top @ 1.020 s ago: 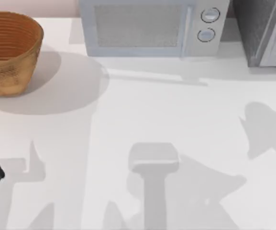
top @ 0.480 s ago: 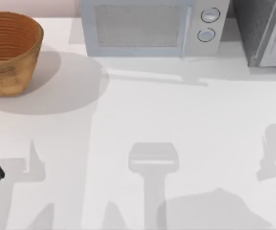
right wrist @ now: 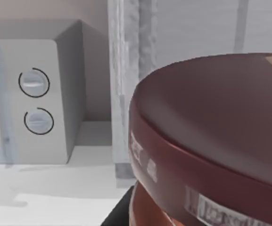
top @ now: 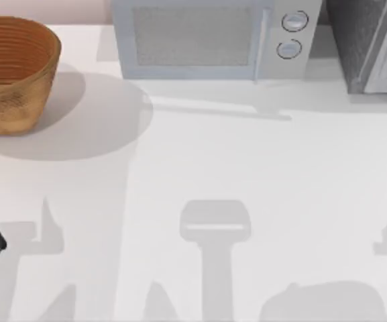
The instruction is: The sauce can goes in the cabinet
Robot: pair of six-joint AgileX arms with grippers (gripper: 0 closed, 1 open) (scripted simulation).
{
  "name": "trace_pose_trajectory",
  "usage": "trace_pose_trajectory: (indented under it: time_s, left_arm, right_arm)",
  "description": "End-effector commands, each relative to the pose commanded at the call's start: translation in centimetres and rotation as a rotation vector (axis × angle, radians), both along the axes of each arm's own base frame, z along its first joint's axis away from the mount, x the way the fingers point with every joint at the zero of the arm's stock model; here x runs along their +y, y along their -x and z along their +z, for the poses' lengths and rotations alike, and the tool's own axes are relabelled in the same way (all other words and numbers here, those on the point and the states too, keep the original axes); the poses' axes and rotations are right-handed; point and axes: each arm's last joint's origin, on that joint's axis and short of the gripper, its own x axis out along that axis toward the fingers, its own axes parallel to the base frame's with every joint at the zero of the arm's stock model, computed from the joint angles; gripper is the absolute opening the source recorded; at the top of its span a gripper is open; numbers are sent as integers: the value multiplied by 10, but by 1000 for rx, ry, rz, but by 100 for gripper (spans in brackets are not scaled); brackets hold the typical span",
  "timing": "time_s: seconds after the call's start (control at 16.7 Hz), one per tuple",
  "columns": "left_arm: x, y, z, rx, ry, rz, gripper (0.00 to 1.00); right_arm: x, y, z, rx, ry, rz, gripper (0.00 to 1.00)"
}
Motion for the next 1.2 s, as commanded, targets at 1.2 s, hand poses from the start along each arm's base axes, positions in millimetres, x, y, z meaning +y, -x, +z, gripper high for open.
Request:
trace_pose_trajectory:
  time_s: [1.2]
  left_arm:
    - [0,0,0,0,0,0,100]
  right_arm:
    - [10,-24,220,-43,-7,-18,0]
